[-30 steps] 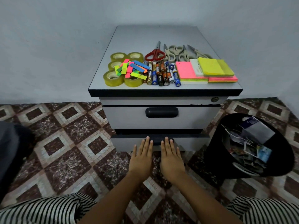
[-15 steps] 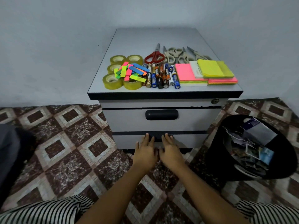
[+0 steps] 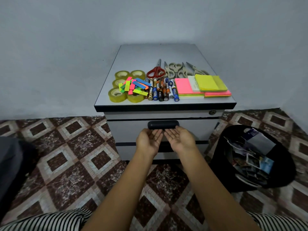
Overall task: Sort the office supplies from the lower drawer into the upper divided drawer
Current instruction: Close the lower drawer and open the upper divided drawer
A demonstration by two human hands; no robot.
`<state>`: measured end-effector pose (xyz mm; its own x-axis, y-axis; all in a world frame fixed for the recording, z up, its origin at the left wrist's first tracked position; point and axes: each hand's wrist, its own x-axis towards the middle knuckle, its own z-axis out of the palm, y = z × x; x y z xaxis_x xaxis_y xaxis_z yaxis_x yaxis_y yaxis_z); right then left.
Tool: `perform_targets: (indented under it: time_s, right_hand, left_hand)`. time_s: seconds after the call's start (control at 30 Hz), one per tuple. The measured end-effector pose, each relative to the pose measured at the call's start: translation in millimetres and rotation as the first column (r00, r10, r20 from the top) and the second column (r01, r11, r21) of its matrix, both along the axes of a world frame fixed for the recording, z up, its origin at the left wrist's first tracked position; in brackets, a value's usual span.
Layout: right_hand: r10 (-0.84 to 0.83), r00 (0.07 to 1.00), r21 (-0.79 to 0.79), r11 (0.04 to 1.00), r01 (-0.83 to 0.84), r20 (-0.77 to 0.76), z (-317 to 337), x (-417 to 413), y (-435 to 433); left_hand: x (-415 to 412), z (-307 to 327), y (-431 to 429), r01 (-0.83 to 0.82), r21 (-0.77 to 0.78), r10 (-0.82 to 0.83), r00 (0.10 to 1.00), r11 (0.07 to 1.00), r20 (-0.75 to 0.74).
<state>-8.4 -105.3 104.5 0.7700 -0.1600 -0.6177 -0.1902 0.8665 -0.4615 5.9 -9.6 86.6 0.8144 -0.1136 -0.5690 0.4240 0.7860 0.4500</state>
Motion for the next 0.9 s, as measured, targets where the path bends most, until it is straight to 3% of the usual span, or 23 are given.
perform_targets:
  time_s: [0.6,0.63,0.67,0.7,0.73,0.77,0.8,0.83,0.87,0.9]
  right_hand:
    - [0.042,0.999,-0.073,0.996,-0.042,-0.01,8,-26,2]
    - [0.061,0.998,-0.107,0.992,-0.062,-0.01,6,-30,2]
    - [0.106,0.994,-0.198,0.974,-0.109,-0.024,6,-33,2]
    - [0.157,0.986,-0.368,0.914,-0.168,-0.058,5,-36,1]
    - [0.203,0.972,-0.608,0.76,-0.23,-0.114,5,-39,-1]
    - [0.212,0.962,-0.846,0.47,-0.253,-0.171,3,-39,-5]
    - [0.196,0.963,-0.973,0.103,-0.207,-0.184,2,-40,-9]
    - [0.198,0.97,-0.978,-0.176,-0.108,-0.143,3,-39,-12]
    - [0.226,0.969,-0.941,-0.337,-0.016,-0.097,5,-37,-14]
    - [0.266,0.96,-0.9,-0.434,0.044,-0.081,5,-32,-16]
  left_hand:
    - [-20,0,1,-0.004,0.056,0.005,1.0,0.998,-0.015]
    - [-23,0,1,0.011,0.09,-0.011,1.0,0.996,-0.005]
    - [-27,1,2,0.044,0.218,-0.05,0.999,0.975,0.021]
    - [-29,3,4,0.089,0.461,-0.135,0.989,0.883,0.067]
    - [-31,3,7,0.087,0.77,-0.264,0.959,0.632,0.107]
    - [-31,0,12,-0.048,0.968,-0.392,0.909,0.246,0.144]
    - [-30,-3,18,-0.27,0.959,-0.496,0.847,-0.088,0.193]
    - [-29,-4,21,-0.443,0.857,-0.576,0.784,-0.262,0.23]
    - [-25,-5,24,-0.559,0.755,-0.63,0.733,-0.343,0.257]
    - [-20,-6,25,-0.627,0.673,-0.66,0.702,-0.393,0.268]
